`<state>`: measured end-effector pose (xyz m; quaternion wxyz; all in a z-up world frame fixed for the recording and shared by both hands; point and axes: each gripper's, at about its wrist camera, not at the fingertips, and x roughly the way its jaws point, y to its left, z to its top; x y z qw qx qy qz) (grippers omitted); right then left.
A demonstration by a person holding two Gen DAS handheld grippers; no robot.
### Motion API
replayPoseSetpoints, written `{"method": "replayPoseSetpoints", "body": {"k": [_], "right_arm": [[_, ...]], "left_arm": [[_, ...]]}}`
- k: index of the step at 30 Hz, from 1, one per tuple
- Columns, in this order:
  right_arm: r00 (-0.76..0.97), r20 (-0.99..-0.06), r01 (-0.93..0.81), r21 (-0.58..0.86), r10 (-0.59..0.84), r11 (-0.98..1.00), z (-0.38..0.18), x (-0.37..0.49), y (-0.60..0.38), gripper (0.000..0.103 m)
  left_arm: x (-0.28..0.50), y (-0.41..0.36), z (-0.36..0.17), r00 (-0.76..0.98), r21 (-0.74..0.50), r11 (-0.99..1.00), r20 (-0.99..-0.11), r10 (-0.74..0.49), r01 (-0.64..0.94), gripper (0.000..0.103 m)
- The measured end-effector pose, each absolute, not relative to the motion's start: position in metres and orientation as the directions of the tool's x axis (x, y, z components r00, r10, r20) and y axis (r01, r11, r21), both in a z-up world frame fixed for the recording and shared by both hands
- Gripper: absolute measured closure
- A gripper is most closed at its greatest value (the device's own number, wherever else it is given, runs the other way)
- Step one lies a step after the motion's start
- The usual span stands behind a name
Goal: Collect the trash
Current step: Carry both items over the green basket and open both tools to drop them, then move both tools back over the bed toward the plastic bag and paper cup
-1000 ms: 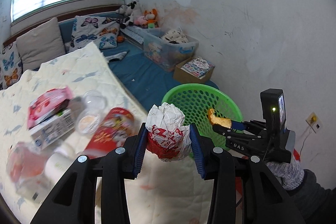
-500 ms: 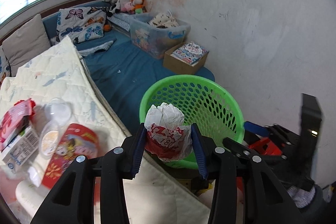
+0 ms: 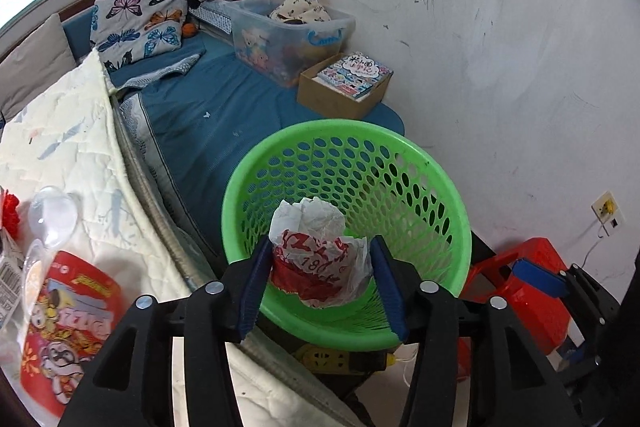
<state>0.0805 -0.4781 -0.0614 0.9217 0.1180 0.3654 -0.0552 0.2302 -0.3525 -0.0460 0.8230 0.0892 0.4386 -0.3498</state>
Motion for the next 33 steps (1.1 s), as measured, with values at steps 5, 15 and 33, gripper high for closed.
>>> {"method": "replayPoseSetpoints", "body": {"k": [5, 15, 33], "right_arm": [[0.725, -0.689, 0.200, 0.190, -0.015, 0.961, -0.063, 0.080, -0.478, 0.020], [0.742, -0.670, 0.177, 0.190, -0.004, 0.966, -0.048, 0.080, -0.460, 0.018], [0.764, -0.636, 0.006, 0.175, 0.109, 0.985, -0.015, 0.108, -0.383, 0.016]], "left_arm": [[0.225, -0.350, -0.044, 0.387, -0.152, 0.737, -0.772, -0.505, 0.659, 0.037], [0.202, -0.298, -0.011, 0.503, -0.080, 0.797, -0.737, -0.452, 0.599, 0.037], [0.184, -0.120, 0.025, 0.715, -0.035, 0.973, -0.672, -0.193, 0.230, 0.037]]}}
